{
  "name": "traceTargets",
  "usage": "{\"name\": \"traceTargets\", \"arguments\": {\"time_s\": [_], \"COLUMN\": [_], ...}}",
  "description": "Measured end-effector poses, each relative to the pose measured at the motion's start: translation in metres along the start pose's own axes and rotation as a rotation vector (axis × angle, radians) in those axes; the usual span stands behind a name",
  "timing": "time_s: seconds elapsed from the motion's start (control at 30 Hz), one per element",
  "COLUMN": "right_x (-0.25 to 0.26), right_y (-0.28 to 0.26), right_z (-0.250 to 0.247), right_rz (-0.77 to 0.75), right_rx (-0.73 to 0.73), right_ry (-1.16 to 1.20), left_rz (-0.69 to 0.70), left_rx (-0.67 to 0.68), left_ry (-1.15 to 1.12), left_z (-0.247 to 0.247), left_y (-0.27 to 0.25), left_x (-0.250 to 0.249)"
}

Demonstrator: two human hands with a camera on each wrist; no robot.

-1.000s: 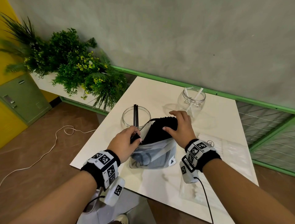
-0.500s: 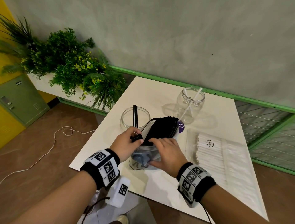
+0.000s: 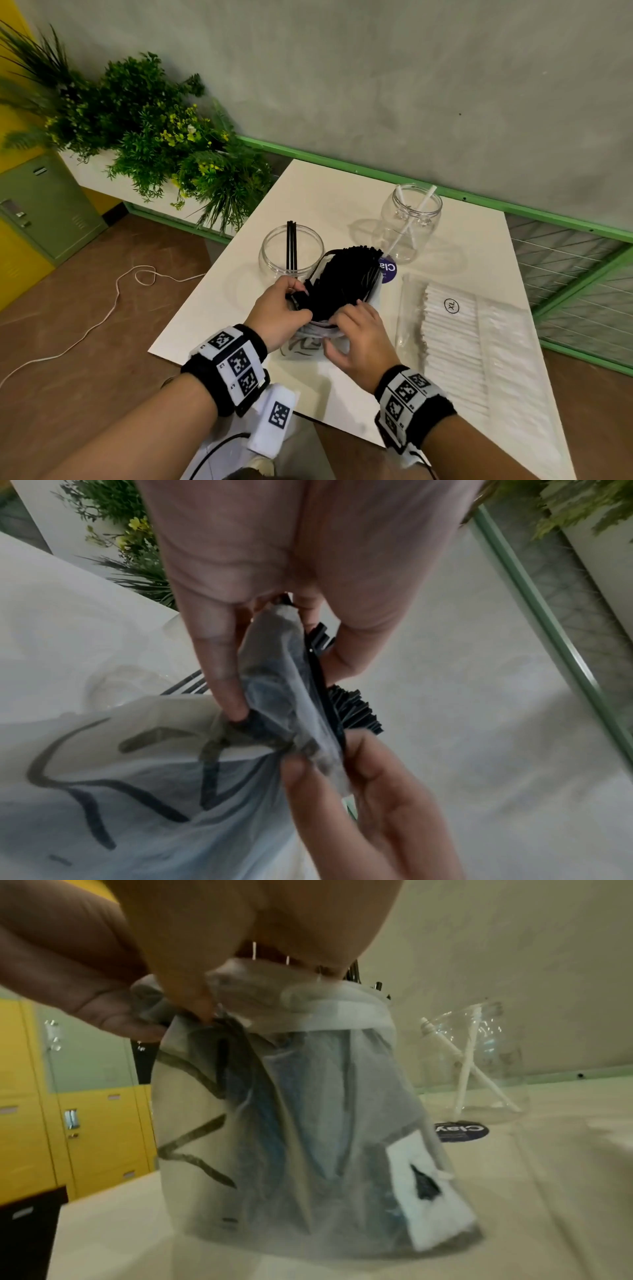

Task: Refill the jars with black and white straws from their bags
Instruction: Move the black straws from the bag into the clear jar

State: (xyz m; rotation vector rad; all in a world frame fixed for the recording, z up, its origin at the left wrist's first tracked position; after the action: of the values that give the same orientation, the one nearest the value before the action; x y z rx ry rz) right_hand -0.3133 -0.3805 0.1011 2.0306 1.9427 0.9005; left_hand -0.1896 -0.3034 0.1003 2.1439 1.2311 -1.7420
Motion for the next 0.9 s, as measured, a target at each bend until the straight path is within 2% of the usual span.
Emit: {"name": "traceTargets", "arguments": {"time_s": [0.07, 0.13, 0.2, 0.23, 0.4, 0.6, 0.73, 0.9], "right_x": [-0.003, -0.014, -0.025, -0.029, -0.032, -0.037, -0.04, -0.037], "right_y": [-0.004, -0.002, 0.006, 0.01, 0.018, 0.025, 0.026, 0.023], "right_z": [-0.004, -0.017, -0.028, -0.027, 0.003, 0.014, 0.014, 0.004], "right_rz": [0.049, 0.171, 0.253, 0.288, 0.397, 0.401, 0.396, 0.354], "right_rx": [-0.002, -0.107, -0.191, -0.166, 0.185, 0.383, 0.396, 0.236], "right_ry": [0.14, 0.283, 0.289, 0.288, 0.259, 0.102, 0.077, 0.123], "left_rz": [0.016, 0.029, 0.041, 0.049, 0.085, 0.111, 0.125, 0.181], "left_rx": [-0.005, -0.002, 0.0, -0.006, -0.01, -0.001, 0.03, 0.023], "left_ry": [0.047, 0.08, 0.09, 0.103, 0.203, 0.245, 0.246, 0.187], "left_z": [-0.002, -0.001, 0.001, 0.002, 0.005, 0.007, 0.01, 0.01], "left_y": [-0.002, -0.002, -0.001, -0.001, -0.006, -0.012, -0.012, -0.012], "left_x": [-0.002, -0.003, -0.004, -0.004, -0.012, -0.015, -0.015, -0.015]}}
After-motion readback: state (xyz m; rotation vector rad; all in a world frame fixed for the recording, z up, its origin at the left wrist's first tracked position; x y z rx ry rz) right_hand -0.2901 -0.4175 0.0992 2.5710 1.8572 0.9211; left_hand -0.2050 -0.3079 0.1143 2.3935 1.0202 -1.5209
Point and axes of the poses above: each hand's wrist, its own y-axis towards the middle knuckle, its own z-axis out of the palm, x = y × z, the point moved 9 cm from there along y, towards the middle knuckle, and after that the axes turned 10 degrees about -z, right-handed, at the moved point
